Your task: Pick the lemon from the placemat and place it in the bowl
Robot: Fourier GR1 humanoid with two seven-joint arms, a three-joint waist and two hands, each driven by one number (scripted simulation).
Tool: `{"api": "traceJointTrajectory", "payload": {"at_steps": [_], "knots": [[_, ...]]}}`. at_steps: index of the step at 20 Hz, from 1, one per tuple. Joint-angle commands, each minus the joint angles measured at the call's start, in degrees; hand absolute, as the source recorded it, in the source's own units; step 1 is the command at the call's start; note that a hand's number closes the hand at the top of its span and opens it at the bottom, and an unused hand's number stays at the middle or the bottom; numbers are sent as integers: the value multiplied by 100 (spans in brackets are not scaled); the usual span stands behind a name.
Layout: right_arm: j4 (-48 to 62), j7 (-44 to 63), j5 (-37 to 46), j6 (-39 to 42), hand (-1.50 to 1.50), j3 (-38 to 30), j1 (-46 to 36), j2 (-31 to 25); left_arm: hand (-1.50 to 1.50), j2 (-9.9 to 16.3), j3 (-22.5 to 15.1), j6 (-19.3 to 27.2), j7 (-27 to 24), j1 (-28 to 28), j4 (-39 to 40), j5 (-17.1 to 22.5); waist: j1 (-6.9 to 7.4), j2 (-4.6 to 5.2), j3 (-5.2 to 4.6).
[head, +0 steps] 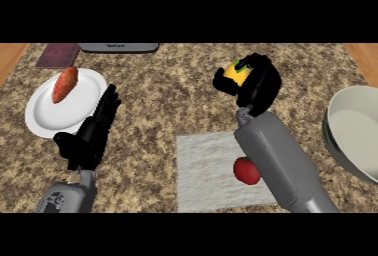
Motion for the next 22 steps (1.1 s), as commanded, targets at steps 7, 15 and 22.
{"api": "traceJointTrajectory", "payload": {"at_steps": [7,15,22], "knots": [[-526,1829,2136,2251,150,-581,-1554,-39,0,-125,-9,1,-153,152,78,-33,-72,-49,-4],[-607,1829,2226,3189,150,-1168,-1994,-377,0,-149,-39,-7,-194,347,-20,-95,-24,-23,2],[-835,1248,1738,3622,150,-2117,-2107,-1144,0,-225,-15,65,-309,203,160,-196,-102,-22,5]]}}
